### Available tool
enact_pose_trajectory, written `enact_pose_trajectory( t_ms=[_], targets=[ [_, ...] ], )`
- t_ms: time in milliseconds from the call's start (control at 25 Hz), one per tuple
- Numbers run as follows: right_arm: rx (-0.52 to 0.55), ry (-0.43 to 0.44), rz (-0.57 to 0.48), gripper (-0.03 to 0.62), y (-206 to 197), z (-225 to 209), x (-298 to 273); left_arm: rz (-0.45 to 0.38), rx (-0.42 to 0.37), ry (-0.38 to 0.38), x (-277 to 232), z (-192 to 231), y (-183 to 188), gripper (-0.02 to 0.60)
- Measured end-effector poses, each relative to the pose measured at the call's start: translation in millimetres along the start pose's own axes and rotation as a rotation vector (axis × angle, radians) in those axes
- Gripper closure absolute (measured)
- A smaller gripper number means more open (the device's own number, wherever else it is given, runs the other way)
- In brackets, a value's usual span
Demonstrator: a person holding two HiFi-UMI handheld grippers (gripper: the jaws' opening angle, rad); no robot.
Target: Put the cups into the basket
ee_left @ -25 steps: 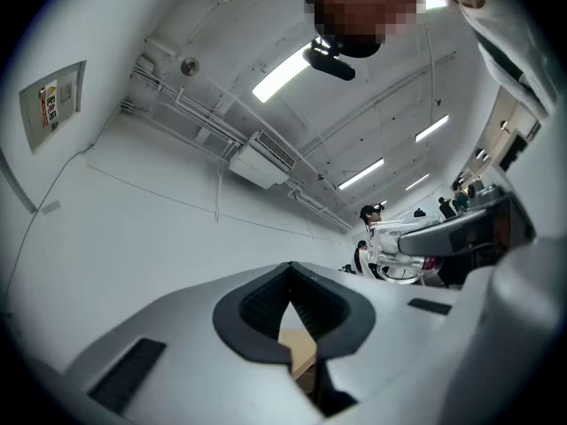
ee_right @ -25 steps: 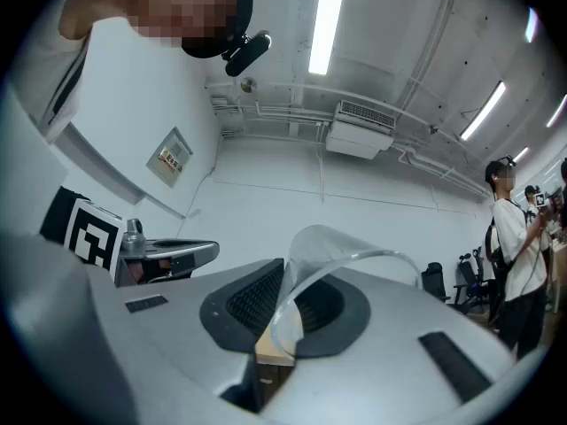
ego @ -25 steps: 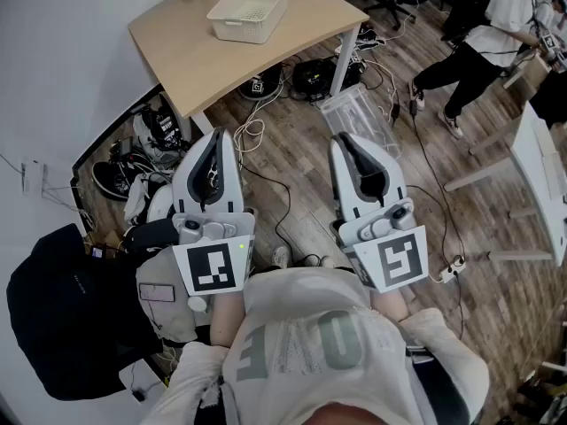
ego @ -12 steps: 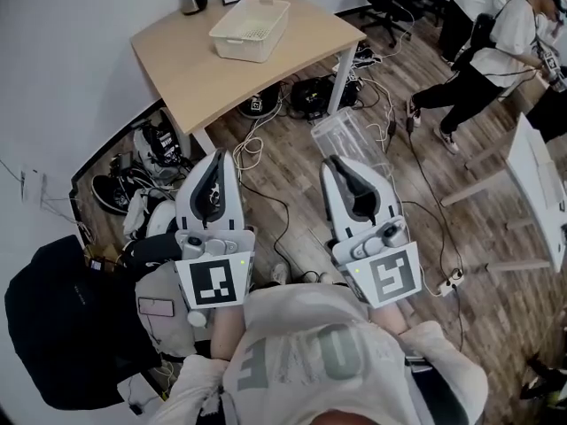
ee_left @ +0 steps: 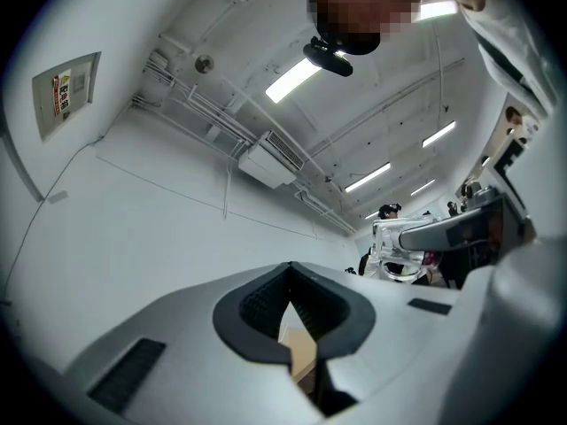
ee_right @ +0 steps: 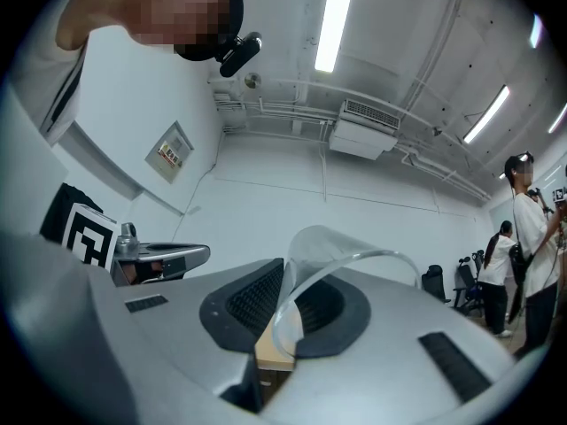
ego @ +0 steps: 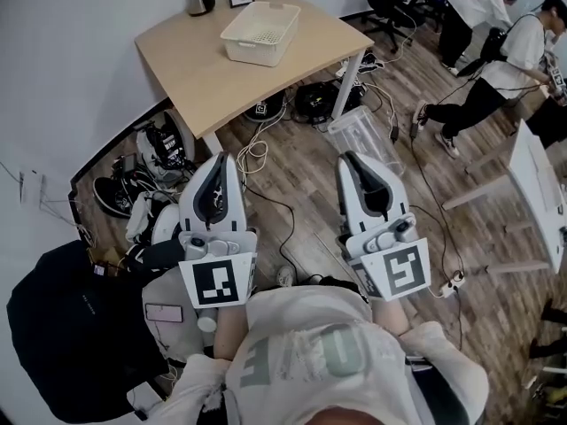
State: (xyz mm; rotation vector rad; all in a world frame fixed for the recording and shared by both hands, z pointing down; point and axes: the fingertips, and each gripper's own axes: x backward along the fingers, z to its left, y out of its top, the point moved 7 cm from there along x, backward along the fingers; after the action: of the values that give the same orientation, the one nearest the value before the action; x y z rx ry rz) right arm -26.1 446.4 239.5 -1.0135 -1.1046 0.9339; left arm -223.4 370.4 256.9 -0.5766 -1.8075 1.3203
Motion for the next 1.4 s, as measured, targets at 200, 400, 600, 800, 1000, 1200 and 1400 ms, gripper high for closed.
enact_pose_trajectory(
  t_ms=[200,400,600,800,1000,1200,1400],
  targets=[
    [0.035,-0.073,0.008,0.568,-4,6,-7,-0.021,0.008,-0.003,4,28,-9,0.577],
    [0.047,-0.099,0.042,0.569,-12,0,-11,-0.013,0.029,-0.013,-10,36,-22,0.577],
    [0.055,-0.082,-0.012,0.569,-11,-19,-29,-0.008,0.029,-0.034,-41,25,-31,0.576],
    [0.061,-0.067,0.017,0.569,-38,-62,-64,-0.003,0.0,-0.015,-92,21,-47,0.576],
    [0.027,-0.023,0.006,0.569,-57,-106,-115,-0.004,-0.03,0.002,-158,22,-59,0.577],
    [0.007,-0.006,0.005,0.569,-72,-154,-154,-0.006,-0.049,0.009,-219,14,-73,0.577],
    [-0.004,0.032,-0.022,0.569,-84,-201,-190,-0.003,-0.072,0.043,-270,6,-83,0.576]
  ],
)
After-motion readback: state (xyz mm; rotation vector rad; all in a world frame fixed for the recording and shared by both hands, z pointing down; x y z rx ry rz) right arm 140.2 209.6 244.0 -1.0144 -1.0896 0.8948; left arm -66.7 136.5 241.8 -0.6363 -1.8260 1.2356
